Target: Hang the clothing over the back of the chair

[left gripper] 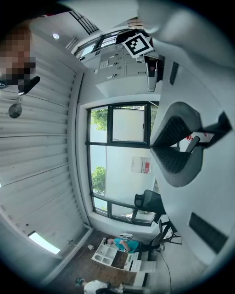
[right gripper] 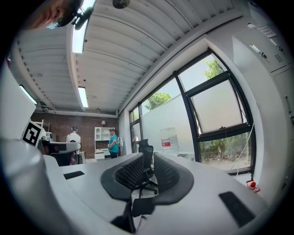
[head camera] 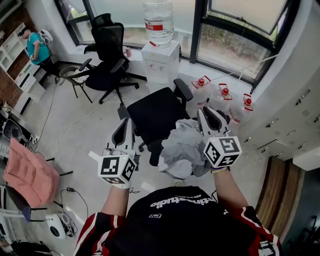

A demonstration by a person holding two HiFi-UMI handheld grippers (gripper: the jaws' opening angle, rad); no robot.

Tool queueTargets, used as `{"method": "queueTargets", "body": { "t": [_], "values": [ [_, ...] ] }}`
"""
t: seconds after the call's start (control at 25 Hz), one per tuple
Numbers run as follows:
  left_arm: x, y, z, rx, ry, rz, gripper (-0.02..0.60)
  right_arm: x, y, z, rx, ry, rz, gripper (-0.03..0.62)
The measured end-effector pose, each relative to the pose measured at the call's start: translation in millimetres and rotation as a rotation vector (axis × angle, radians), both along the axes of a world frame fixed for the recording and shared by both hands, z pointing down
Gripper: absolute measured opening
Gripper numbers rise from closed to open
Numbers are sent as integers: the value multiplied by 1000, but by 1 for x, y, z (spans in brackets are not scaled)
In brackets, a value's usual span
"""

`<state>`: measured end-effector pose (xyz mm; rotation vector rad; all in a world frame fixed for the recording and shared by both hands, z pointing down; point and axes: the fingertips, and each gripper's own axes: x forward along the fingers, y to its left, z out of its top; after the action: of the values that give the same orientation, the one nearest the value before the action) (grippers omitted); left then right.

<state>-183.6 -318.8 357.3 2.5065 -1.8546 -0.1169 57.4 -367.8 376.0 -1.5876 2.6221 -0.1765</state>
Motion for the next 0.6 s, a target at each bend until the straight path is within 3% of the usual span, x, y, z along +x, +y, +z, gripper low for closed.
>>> {"method": "queueTargets", "body": {
  "t": [0.6],
  "values": [
    [-4,-1,1,8,3,-30,23,-1,-1,7,8,2,23,26]
  ]
}}
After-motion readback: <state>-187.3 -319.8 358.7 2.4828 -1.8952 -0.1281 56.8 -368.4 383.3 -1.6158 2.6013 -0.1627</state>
